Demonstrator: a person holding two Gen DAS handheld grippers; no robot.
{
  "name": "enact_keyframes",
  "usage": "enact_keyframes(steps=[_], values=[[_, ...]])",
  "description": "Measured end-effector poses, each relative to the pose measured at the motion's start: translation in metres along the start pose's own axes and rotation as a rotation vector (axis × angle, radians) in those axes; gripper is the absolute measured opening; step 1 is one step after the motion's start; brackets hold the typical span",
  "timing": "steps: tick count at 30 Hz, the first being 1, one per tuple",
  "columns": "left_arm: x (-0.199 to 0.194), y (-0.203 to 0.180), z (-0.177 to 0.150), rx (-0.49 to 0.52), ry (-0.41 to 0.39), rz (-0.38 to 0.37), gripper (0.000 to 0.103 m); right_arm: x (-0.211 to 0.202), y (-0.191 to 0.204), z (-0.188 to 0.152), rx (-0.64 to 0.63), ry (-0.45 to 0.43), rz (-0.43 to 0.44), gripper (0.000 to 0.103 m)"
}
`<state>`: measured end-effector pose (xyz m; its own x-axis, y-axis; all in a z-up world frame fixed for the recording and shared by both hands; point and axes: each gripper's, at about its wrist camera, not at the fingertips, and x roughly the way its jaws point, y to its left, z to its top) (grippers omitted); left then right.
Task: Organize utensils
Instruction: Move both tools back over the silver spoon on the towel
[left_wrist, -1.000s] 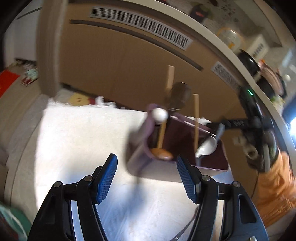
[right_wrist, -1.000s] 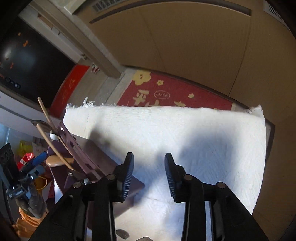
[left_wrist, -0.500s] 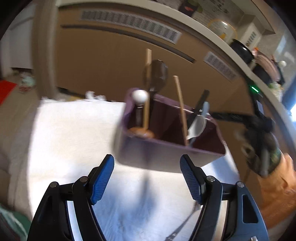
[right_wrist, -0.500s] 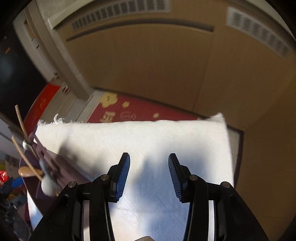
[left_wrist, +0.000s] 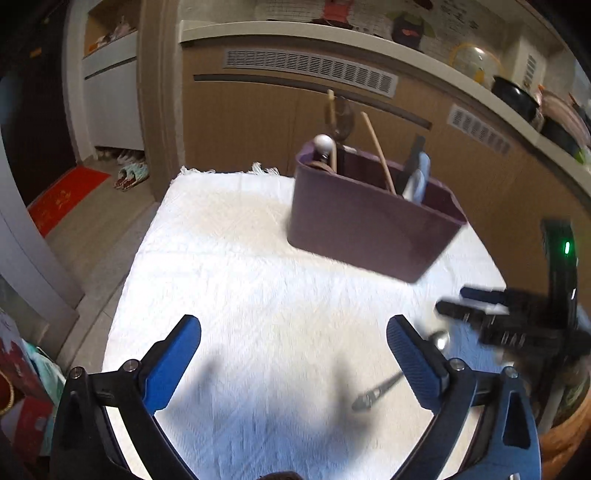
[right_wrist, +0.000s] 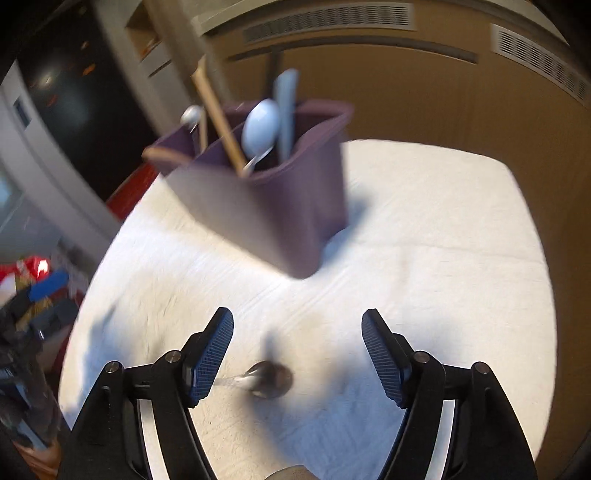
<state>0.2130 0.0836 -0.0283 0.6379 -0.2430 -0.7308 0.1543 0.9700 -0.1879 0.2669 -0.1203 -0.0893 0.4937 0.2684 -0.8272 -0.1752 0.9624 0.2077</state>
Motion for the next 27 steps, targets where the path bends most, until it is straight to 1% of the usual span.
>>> enact_keyframes(steps=[1,3,4,6,7,8,9,11,12,13,15,19,21,22,24,25,26,27], values=[[0.008,0.003,0.008,-0.011,0.001,-0.026,0.100,0.008,0.006,0.001,-0.027,0.012,0.007,0.072],[0.025,0.010,0.022,-0.030,0.022,-0.051,0.100,0.021,0.016,0.007,-0.067,0.022,0.015,0.072],[0.032,0.012,0.028,-0.050,0.028,-0.057,0.100,0.027,0.021,0.012,-0.100,0.016,0.007,0.072],[0.037,0.017,0.033,-0.090,0.021,-0.054,0.100,0.037,0.027,0.021,-0.152,-0.003,-0.038,0.070],[0.038,0.018,0.034,-0.099,0.018,-0.053,0.100,0.042,0.028,0.027,-0.171,-0.009,-0.073,0.067],[0.038,0.019,0.033,-0.101,0.015,-0.050,0.100,0.047,0.028,0.032,-0.181,-0.013,-0.097,0.058],[0.038,0.019,0.031,-0.096,0.012,-0.042,0.100,0.050,0.027,0.036,-0.191,-0.012,-0.107,0.051],[0.039,0.020,0.027,-0.084,0.012,-0.015,0.100,0.054,0.025,0.042,-0.213,-0.008,-0.106,0.051],[0.040,0.020,0.025,-0.085,0.014,-0.008,0.100,0.055,0.025,0.044,-0.232,-0.014,-0.121,0.051],[0.042,0.022,0.023,-0.090,0.018,-0.003,0.100,0.056,0.024,0.046,-0.254,-0.021,-0.144,0.051],[0.045,0.023,0.020,-0.099,0.028,-0.003,0.100,0.058,0.023,0.046,-0.298,-0.030,-0.201,0.046],[0.050,0.019,0.017,-0.088,0.047,0.000,0.100,0.065,0.009,0.049,-0.285,-0.011,-0.244,0.046],[0.048,0.013,0.014,-0.065,0.050,0.017,0.100,0.064,-0.002,0.048,-0.245,0.001,-0.244,0.046],[0.046,0.010,0.012,-0.048,0.053,0.026,0.100,0.059,-0.006,0.046,-0.209,0.017,-0.223,0.046],[0.043,-0.002,0.007,0.022,0.080,0.050,0.100,0.040,-0.011,0.037,-0.158,0.035,-0.166,0.047],[0.041,-0.011,0.002,0.071,0.102,0.048,0.099,0.028,-0.009,0.028,-0.139,0.044,-0.134,0.047],[0.039,-0.021,-0.004,0.119,0.124,0.026,0.099,0.018,-0.007,0.020,-0.130,0.047,-0.114,0.047],[0.037,-0.033,-0.013,0.174,0.154,-0.014,0.098,0.007,-0.003,0.011,-0.116,0.049,-0.092,0.047]])
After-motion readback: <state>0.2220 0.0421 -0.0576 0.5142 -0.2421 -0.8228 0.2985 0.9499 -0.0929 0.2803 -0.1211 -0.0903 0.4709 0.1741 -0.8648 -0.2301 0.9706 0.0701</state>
